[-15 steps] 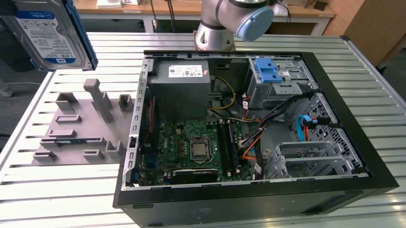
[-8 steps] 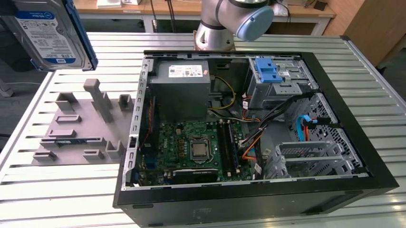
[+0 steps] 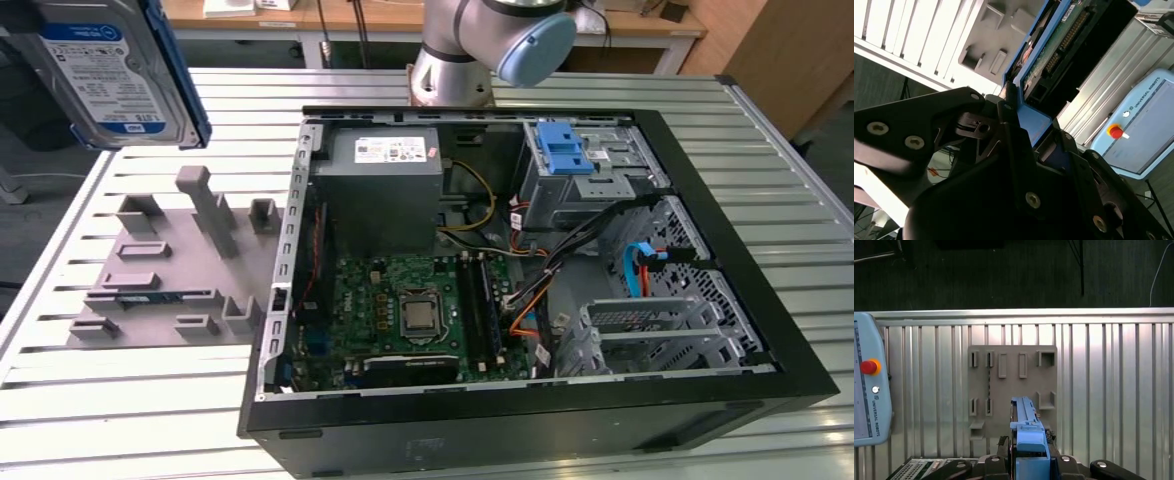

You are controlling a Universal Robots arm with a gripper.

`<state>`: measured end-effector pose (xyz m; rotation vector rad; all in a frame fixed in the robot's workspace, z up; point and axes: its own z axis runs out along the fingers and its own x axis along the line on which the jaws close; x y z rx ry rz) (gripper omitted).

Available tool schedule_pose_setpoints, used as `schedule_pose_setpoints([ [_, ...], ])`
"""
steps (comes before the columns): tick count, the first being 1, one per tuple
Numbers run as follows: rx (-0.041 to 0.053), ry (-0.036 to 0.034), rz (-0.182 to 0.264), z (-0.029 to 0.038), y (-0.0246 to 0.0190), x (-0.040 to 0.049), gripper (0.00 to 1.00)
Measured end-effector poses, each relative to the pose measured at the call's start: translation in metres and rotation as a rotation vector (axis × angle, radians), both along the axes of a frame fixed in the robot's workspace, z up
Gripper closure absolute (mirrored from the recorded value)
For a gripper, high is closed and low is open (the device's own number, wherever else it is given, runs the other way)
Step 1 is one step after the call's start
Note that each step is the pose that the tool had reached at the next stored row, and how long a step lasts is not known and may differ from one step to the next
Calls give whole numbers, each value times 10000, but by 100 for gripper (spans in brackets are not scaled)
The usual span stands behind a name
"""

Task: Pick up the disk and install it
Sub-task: 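Pick up the disk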

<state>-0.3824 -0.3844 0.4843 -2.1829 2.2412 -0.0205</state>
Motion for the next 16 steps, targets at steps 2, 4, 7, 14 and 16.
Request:
schedule_pose_setpoints([
  [2, 0, -1, 0, 0, 0, 22, 64],
  [4, 0, -1, 0, 0, 0, 43, 64],
  [7, 0, -1, 0, 0, 0, 78, 64],
  [14, 0, -1, 0, 0, 0, 150, 64],
  [16, 0, 0, 0, 0, 0, 167, 64],
])
